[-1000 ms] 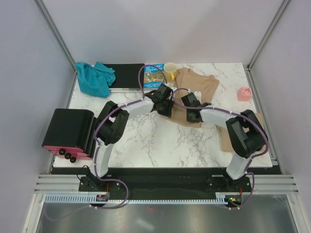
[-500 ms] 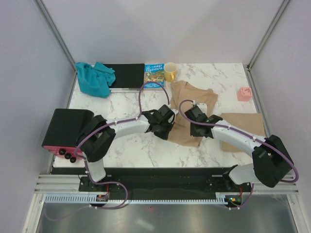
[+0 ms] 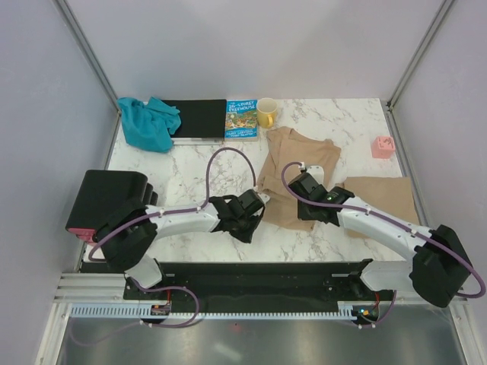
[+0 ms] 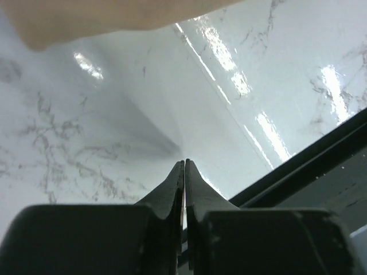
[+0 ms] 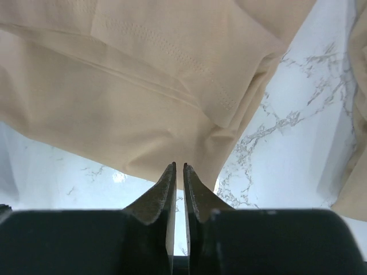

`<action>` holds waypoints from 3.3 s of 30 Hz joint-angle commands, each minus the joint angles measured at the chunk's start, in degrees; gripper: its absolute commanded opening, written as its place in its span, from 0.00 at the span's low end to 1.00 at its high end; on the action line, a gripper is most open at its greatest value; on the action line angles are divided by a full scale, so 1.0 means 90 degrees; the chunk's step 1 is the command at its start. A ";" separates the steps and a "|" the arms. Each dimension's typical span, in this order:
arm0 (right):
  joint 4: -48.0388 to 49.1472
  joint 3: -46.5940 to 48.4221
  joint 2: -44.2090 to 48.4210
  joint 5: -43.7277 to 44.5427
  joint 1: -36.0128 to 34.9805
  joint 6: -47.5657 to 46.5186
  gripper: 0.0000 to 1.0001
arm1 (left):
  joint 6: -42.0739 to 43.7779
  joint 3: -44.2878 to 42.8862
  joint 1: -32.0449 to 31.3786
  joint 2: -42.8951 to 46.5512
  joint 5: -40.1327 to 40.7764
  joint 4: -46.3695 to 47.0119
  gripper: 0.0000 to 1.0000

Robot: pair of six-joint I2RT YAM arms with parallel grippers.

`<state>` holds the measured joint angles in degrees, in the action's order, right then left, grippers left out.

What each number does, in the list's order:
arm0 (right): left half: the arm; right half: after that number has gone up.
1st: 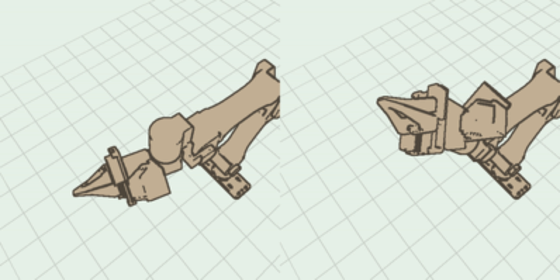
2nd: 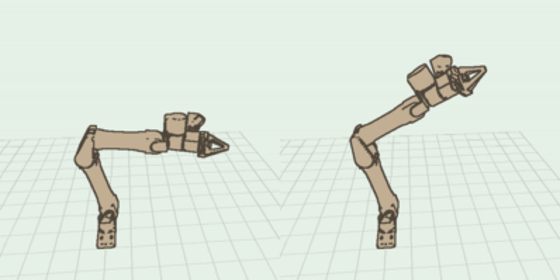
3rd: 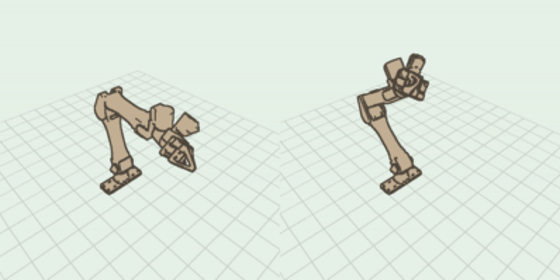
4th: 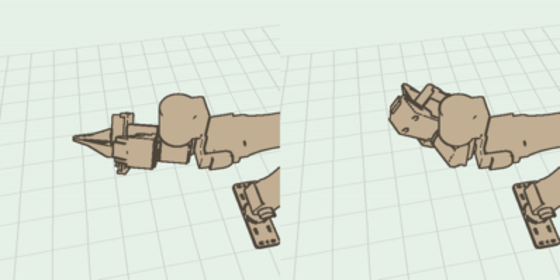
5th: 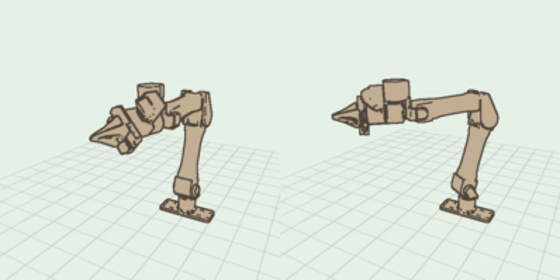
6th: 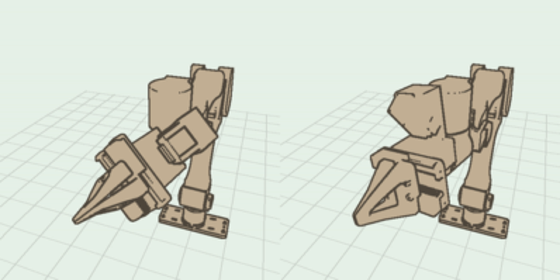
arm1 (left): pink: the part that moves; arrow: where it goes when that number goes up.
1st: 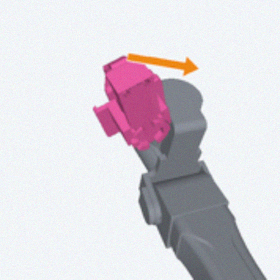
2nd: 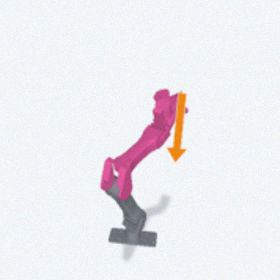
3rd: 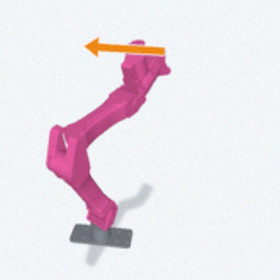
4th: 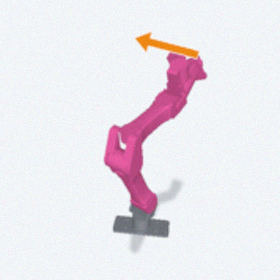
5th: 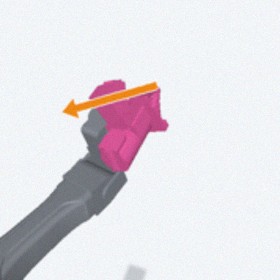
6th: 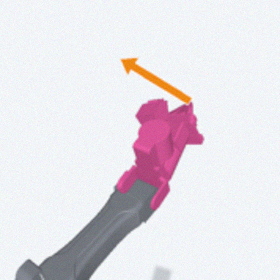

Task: Fold and stack the t-shirts

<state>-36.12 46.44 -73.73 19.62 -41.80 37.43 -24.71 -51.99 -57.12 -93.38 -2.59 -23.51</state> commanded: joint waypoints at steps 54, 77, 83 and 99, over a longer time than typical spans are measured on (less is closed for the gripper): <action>0.0606 -0.0814 -0.1583 -0.0862 -0.2426 0.0606 0.00 | -0.1492 0.1987 -0.0459 0.1078 -0.0104 0.0758 0.02; -0.0391 -0.0355 0.0858 0.0925 -0.2416 0.0441 0.29 | -0.1200 0.1040 -0.0450 0.2143 0.1263 -0.0523 0.35; -0.0051 -0.0647 0.0966 0.1248 -0.2397 0.0285 0.42 | -0.1054 0.0816 -0.0401 0.2242 0.1509 -0.0455 0.45; 0.0849 -0.0765 0.0430 0.0731 -0.2289 -0.0047 0.49 | -0.0946 0.0522 -0.0401 0.1528 0.1547 -0.0435 0.44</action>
<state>-31.97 40.18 -68.14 26.94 -63.07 38.26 -35.03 -45.32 -60.82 -79.18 9.45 -27.73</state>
